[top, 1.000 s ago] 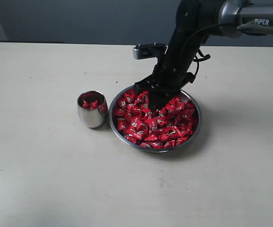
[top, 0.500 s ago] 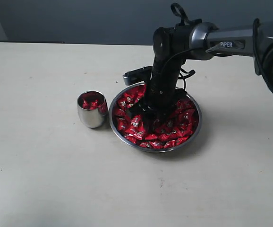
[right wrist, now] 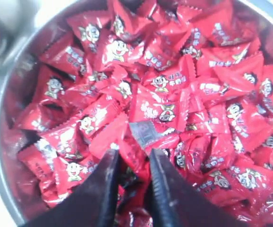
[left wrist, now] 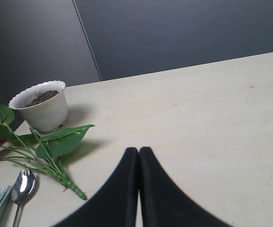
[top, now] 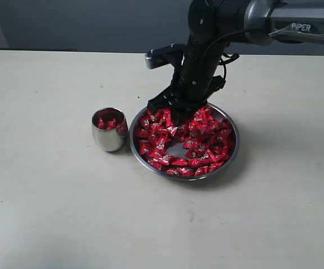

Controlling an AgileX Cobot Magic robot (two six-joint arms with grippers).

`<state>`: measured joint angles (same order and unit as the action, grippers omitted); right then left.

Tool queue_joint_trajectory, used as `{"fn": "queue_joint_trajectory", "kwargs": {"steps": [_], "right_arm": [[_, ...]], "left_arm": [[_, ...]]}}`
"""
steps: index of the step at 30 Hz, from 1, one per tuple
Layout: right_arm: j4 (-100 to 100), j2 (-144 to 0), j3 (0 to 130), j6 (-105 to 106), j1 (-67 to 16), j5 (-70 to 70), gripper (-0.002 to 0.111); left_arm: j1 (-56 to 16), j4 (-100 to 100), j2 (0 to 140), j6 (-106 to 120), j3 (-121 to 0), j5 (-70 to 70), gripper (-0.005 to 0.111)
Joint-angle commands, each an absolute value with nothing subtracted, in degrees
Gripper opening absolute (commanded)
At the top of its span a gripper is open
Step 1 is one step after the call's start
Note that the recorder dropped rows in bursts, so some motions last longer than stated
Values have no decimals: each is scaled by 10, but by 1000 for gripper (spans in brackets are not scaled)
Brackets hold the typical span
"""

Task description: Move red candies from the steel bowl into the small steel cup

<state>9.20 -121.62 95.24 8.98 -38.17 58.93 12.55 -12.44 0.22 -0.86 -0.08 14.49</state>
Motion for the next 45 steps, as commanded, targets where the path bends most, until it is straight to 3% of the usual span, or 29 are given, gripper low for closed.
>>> {"fn": "queue_joint_trajectory", "kwargs": {"steps": [1,14,16,21,23,36,38,41,45], "right_arm": [[120,-1204,950,104,-380,583,2],[239,-1284,950,152,-380,500,2],[243,-1286,950,152,-380,502,9],[243,-1286,950,156,-380,509,42],[243,-1285,950,156,-380,520,44],[193,-1283,950,167,-380,587,39],[191,-1283,950,167,-380,586,30],[187,-1282,950,167,-380,586,-1],[175,-1276,950,167,-380,597,0]], "left_arm": [[124,-127,0,-11,0,137,0],[124,-127,0,-11,0,137,0],[124,-127,0,-11,0,137,0],[124,-127,0,-11,0,137,0],[124,-127,0,-11,0,137,0],[124,-127,0,-11,0,137,0],[124,-127,0,-11,0,137,0],[124,-127,0,-11,0,137,0],[124,-127,0,-11,0,137,0]]}}
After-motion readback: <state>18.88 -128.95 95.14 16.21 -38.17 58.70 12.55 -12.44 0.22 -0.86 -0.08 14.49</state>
